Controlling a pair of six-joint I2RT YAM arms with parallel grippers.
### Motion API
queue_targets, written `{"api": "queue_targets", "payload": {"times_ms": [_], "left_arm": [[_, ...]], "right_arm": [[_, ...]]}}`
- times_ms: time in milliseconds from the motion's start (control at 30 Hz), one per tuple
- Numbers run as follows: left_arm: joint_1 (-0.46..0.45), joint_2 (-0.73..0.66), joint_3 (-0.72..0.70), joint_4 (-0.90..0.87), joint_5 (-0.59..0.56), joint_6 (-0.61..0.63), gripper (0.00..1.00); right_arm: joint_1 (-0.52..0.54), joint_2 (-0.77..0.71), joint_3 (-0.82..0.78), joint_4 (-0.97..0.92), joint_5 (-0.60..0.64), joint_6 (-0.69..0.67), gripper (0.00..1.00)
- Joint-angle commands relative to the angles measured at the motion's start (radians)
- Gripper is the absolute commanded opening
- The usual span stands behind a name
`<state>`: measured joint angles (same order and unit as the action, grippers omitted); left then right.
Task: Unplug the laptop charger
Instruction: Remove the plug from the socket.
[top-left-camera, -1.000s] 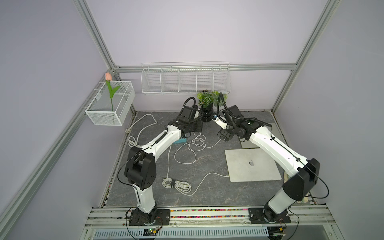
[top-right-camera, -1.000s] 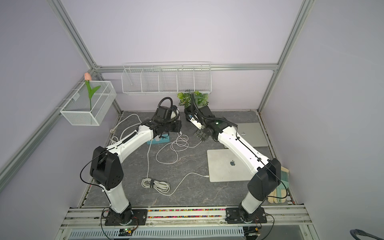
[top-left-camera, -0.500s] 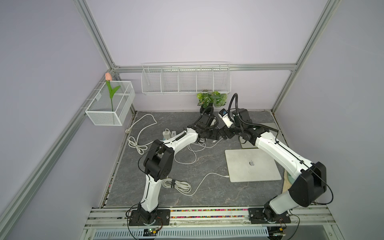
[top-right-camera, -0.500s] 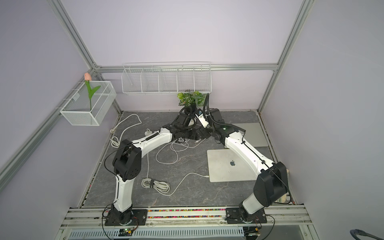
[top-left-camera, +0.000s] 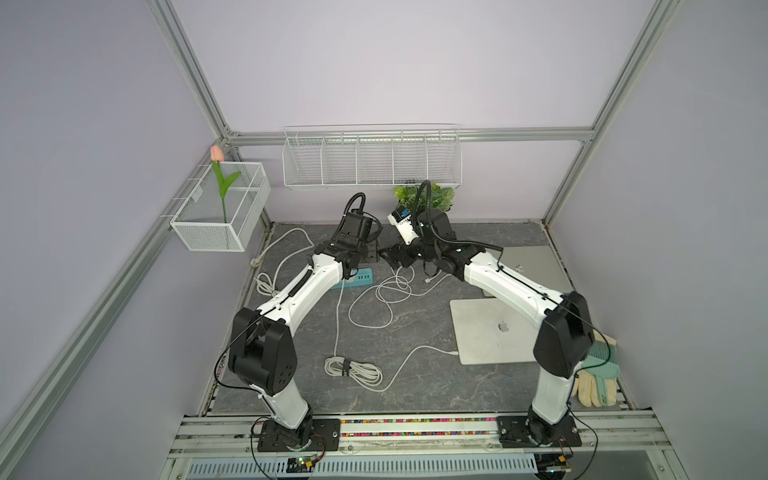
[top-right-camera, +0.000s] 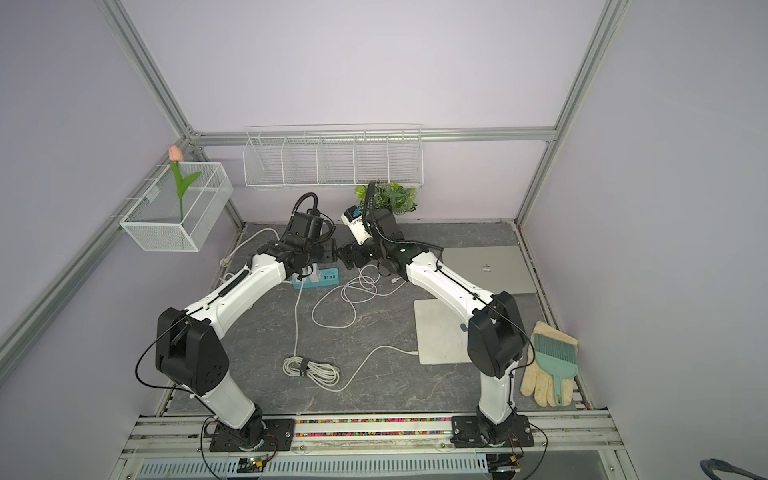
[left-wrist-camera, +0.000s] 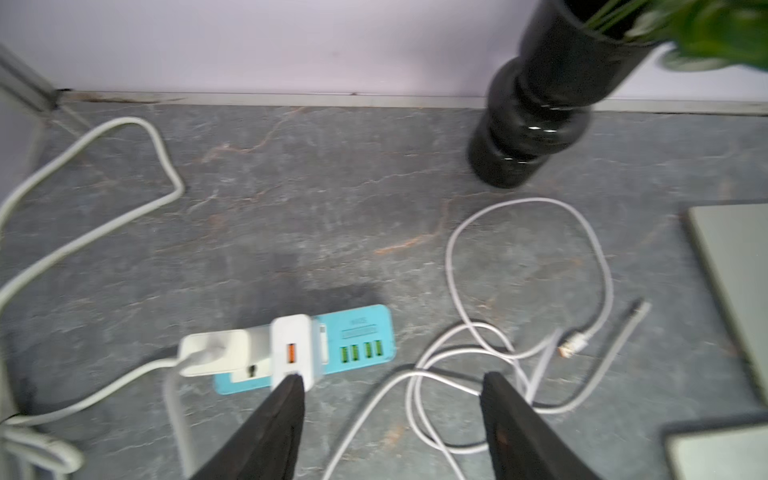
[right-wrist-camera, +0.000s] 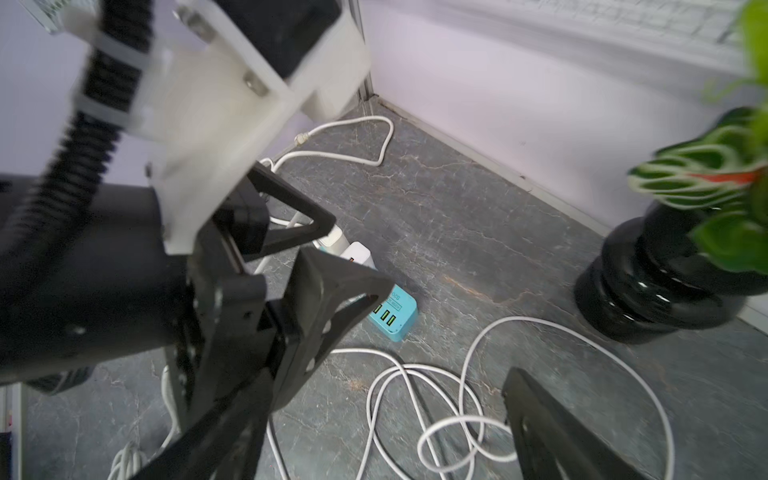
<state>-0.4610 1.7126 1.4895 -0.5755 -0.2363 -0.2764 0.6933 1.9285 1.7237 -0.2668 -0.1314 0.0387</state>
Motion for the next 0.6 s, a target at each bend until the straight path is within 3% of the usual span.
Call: {"api": "queue_targets", "payload": {"times_ms": [0,167,233,567], "left_arm": [[-0.004,0.057,0.120,-0.099,-0.091,0.011,0.65],[0.016,0.184,0.249,-0.214,-0.116,-0.041,0.59],[0.017,0.207,0.259,-0.221,-0.129,-0.051,0.49],[0.056,0.272,0.246,-0.231,-0.119,-0.092,0.51]], "right_arm": [[-0.008,0.095,0.078,-0.170,0.069,0.070,0.87],[-0.005,0.100,0.058,-0.119,0.072,0.102,0.87],[-0.005,0.091,0.044,-0.116,0.077,0.098,0.87],[-0.012,0.039,-0.034,-0.092,0.120,0.073,0.88]]}}
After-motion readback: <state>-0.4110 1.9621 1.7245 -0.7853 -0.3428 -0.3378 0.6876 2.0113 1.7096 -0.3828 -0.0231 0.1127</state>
